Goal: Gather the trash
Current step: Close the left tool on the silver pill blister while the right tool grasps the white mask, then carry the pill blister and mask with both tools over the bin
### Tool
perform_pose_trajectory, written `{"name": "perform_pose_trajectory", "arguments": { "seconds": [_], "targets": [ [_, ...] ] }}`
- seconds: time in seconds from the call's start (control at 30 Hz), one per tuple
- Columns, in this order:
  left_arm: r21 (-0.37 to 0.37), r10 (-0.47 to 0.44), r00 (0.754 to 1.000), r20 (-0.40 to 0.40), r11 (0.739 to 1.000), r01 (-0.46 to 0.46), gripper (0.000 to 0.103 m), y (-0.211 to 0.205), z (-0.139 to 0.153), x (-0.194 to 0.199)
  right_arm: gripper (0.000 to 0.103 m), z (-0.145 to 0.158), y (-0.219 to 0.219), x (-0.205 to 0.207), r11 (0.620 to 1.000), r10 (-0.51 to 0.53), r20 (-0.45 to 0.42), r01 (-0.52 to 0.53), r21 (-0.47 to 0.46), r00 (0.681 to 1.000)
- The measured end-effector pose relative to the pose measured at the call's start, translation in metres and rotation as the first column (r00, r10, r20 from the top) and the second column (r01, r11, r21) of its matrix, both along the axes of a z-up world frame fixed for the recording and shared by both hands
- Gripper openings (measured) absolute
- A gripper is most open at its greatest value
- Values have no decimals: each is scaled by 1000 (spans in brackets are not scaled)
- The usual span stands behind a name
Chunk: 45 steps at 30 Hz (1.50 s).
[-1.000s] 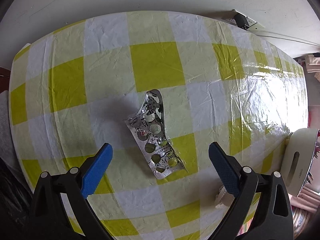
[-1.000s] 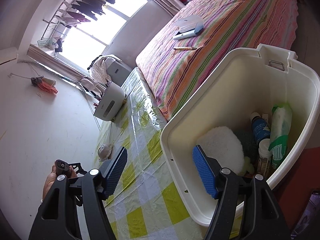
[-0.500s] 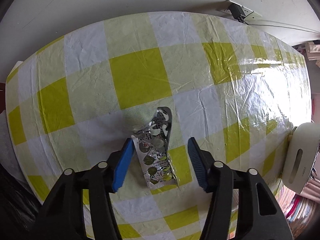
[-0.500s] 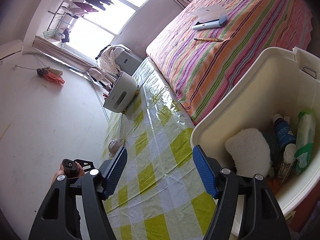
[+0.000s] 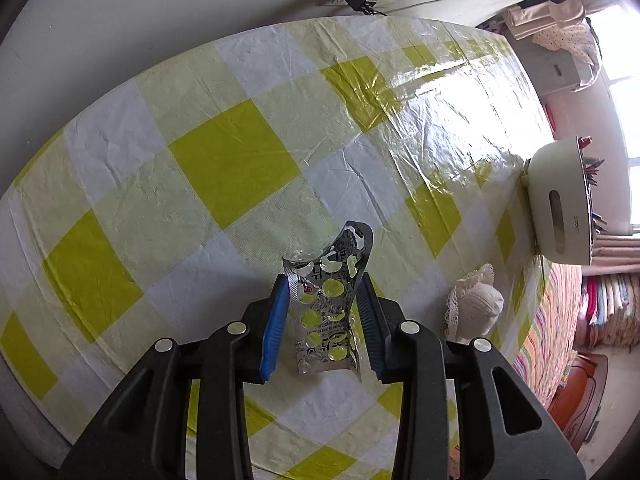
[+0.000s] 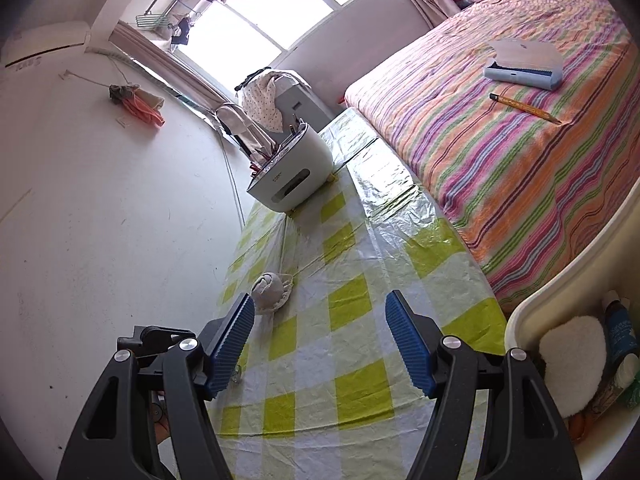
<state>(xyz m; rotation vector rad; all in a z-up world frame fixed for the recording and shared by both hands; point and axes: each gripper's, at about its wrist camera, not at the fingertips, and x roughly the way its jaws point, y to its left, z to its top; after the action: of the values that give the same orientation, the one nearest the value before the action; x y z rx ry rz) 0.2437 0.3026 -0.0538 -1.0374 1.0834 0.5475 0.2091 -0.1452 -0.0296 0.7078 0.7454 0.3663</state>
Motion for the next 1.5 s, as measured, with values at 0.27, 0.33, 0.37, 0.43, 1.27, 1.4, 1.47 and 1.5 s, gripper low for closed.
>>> {"name": "perform_pose_trajectory", "arguments": {
  "seconds": [0.27, 0.33, 0.37, 0.43, 1.27, 1.4, 1.47, 1.5],
  "targets": [
    [174, -238, 961, 141, 962, 213, 33, -18, 13, -2, 66, -8, 84, 50, 980, 149, -8, -149, -132, 989],
    [208, -279, 947, 159, 947, 244, 33, -21, 16, -1, 66, -13, 105, 60, 969, 181, -24, -183, -165, 983],
    [224, -291, 942, 167, 942, 251, 33, -21, 18, -1, 66, -16, 114, 65, 964, 194, -30, -196, -177, 981],
    [252, -305, 934, 184, 933, 255, 33, -22, 24, -4, 66, -23, 132, 73, 954, 216, -42, -220, -205, 975],
    [299, -398, 898, 185, 894, 335, 34, -23, 26, -2, 55, -74, 267, 179, 756, 323, -174, -365, -543, 930],
    [277, -397, 899, 183, 899, 340, 35, -23, 24, -2, 49, -74, 253, 169, 778, 340, -141, -362, -513, 930],
    [285, -403, 896, 186, 895, 344, 35, -26, 25, -3, 49, -69, 241, 157, 791, 342, -119, -354, -499, 932],
    [294, -407, 894, 187, 892, 344, 35, -28, 27, -4, 49, -67, 235, 149, 793, 346, -115, -356, -495, 931]
  ]
}}
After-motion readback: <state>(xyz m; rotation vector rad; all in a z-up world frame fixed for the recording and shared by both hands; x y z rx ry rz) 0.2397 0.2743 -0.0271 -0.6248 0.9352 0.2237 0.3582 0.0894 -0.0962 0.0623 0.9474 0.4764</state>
